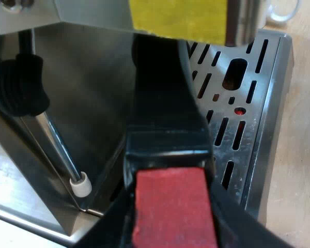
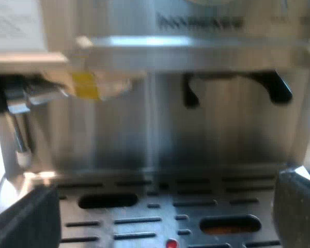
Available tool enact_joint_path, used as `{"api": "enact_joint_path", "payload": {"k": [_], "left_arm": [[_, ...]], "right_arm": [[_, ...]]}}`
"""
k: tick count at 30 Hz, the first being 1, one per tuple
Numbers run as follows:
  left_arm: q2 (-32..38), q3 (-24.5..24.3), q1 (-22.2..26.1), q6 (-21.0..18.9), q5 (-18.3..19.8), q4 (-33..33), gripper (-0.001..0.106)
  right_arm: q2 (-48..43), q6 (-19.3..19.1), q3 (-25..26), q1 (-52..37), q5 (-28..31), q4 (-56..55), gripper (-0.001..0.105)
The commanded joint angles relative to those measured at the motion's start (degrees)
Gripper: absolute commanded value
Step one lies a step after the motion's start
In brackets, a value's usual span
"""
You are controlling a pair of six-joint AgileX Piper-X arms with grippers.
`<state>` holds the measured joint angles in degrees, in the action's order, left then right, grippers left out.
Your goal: Put the handle in the coffee machine
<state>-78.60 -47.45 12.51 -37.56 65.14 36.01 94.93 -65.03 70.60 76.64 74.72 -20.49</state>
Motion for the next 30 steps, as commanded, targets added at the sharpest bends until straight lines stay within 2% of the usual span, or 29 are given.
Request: {"api": "enact_joint_path", "payload": {"k": [1, 4, 5, 7, 9, 12, 13, 15, 16, 17, 21, 23, 26, 30], "left_arm": [[1.08, -0.85, 1.03, 1.89, 6.78, -0.2, 0.001], [1.08, -0.85, 1.03, 1.89, 6.79, -0.2, 0.001], [1.08, -0.85, 1.03, 1.89, 6.79, -0.2, 0.001], [1.08, -0.85, 1.03, 1.89, 6.79, -0.2, 0.001], [1.08, -0.85, 1.03, 1.89, 6.79, -0.2, 0.001], [1.08, -0.85, 1.03, 1.89, 6.79, -0.2, 0.001], [1.08, -0.85, 1.03, 1.89, 6.79, -0.2, 0.001], [1.08, -0.85, 1.03, 1.89, 6.79, -0.2, 0.001], [1.08, -0.85, 1.03, 1.89, 6.79, -0.2, 0.001], [1.08, -0.85, 1.03, 1.89, 6.79, -0.2, 0.001], [1.08, -0.85, 1.03, 1.89, 6.79, -0.2, 0.001], [1.08, -0.85, 1.03, 1.89, 6.79, -0.2, 0.001], [1.08, -0.85, 1.03, 1.89, 6.79, -0.2, 0.001], [1.08, -0.85, 1.03, 1.89, 6.79, -0.2, 0.001]], "right_arm": [[0.21, 0.48, -3.01, -1.44, -1.89, 3.59, 0.081], [0.21, 0.09, -5.75, -3.11, -5.67, 7.93, 0.07], [0.21, 0.1, -7.31, -4.68, -8.51, 10.44, 0.058], [0.21, -0.31, -8.7, -6.19, -10.27, 13.57, 0.051], [0.21, -1.76, -9.57, -8.05, -12.44, 16.47, 0.05], [0.88, -7.94, -10.11, -10.61, -18.84, 20.49, 0.05], [1.52, -11.03, -10.09, -11.23, -20.87, 22.35, 0.05], [1.64, -11.67, -10.09, -11.33, -21.18, 22.85, 0.05], [2.1, -13.66, -10.09, -11.58, -21.89, 24.99, 0.05], [4.51, -19.53, -10.09, -11.99, -22.04, 32.41, 0.05], [8.87, -28.76, -10.09, -11.96, -21.77, 47.39, 0.05], [11.02, -36.37, -10.09, -11.96, -21.43, 54.11, 0.05], [12.96, -40.68, -10.09, -11.96, -21.46, 59.99, 0.05], [14.57, -41.65, -10.09, -12.46, -21.74, 64.39, 0.05]]}}
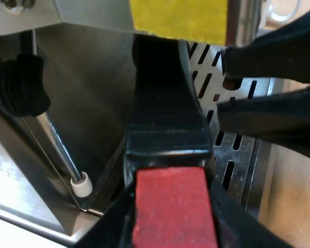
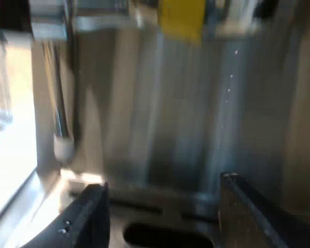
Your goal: Put the handle in the coffee machine
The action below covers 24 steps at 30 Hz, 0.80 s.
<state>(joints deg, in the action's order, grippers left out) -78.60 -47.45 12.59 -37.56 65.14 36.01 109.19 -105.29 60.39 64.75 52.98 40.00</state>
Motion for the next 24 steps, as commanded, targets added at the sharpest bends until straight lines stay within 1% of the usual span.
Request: {"api": "enact_joint_path", "payload": {"k": [1, 15, 24], "left_arm": [[1.08, -0.85, 0.94, 1.89, 6.79, -0.2, 0.001], [1.08, -0.85, 0.94, 1.89, 6.79, -0.2, 0.001], [1.08, -0.85, 0.94, 1.89, 6.79, -0.2, 0.001]], "right_arm": [[0.57, -1.33, 0.12, -0.78, -0.43, 4.54, 0.05], [0.72, -1.16, 0.43, -3.29, -1.7, 6.68, 0.05], [0.72, -1.4, 0.47, -5.64, -2.25, 12.65, 0.05]]}}
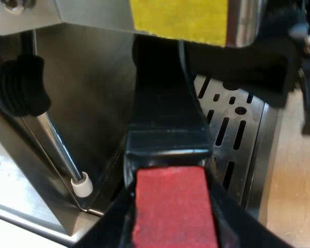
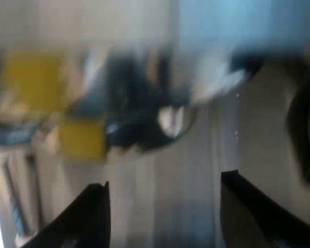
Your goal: Put the handle in the coffee machine
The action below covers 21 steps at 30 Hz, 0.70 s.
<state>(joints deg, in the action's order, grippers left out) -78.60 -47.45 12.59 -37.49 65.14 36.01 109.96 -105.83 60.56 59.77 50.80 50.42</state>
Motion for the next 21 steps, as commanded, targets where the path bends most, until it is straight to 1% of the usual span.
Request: {"api": "enact_joint_path", "payload": {"k": [1, 3, 7, 8, 12, 15, 21], "left_arm": [[1.08, -0.85, 0.94, 1.83, 6.79, -0.2, 0.001], [1.08, -0.85, 0.94, 1.83, 6.79, -0.2, 0.001], [1.08, -0.85, 0.94, 1.83, 6.79, -0.2, 0.001], [1.08, -0.85, 0.94, 1.83, 6.79, -0.2, 0.001], [1.08, -0.85, 0.94, 1.83, 6.79, -0.2, 0.001], [1.08, -0.85, 0.94, 1.83, 6.79, -0.2, 0.001], [1.08, -0.85, 0.94, 1.83, 6.62, -0.2, 0.001]], "right_arm": [[-0.05, -0.91, 0.31, -0.83, -0.06, 2.56, 0.05], [-0.05, -0.91, 0.46, -0.98, -0.39, 2.56, 0.05], [-0.05, -1.44, 1.43, -1.28, -3.93, 2.56, 0.05], [-0.05, -2.31, 1.68, -1.52, -3.94, 2.56, 0.05], [-0.05, -2.52, 2.85, -2.27, -3.91, 2.56, 0.05], [-0.05, -3.71, 3.6, -2.36, -3.91, 2.56, 0.05], [-0.05, -3.71, 3.58, -2.25, -3.91, 2.56, 0.05]]}}
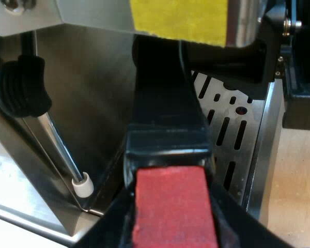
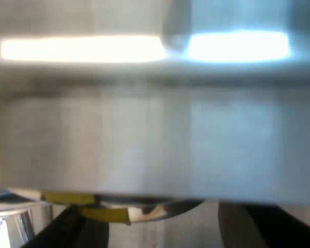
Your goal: Put the handle in the coffee machine
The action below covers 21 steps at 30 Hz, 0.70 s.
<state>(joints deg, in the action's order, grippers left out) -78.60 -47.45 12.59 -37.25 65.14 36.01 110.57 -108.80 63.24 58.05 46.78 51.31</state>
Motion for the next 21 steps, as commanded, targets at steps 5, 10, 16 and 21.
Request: {"api": "enact_joint_path", "payload": {"k": [5, 10, 16, 21], "left_arm": [[1.08, -0.85, 0.94, 1.59, 6.32, -0.2, 0.001], [1.08, -0.85, 0.94, 1.59, 5.99, -0.2, 0.01], [1.08, -0.85, 0.94, 1.59, 5.87, -0.07, 0.051], [1.08, -0.85, 0.94, 1.59, 3.81, 0.07, 0.058]], "right_arm": [[-0.65, -0.49, 0.9, -0.42, 1.37, 3.83, 0.05], [-0.65, -0.49, 0.9, -0.42, 1.36, 4.25, 0.05], [-0.65, -0.26, 1.51, -0.42, 3.16, 6.39, 0.05], [-0.65, -0.26, 1.6, -0.53, 4.58, 8.5, 0.05]]}}
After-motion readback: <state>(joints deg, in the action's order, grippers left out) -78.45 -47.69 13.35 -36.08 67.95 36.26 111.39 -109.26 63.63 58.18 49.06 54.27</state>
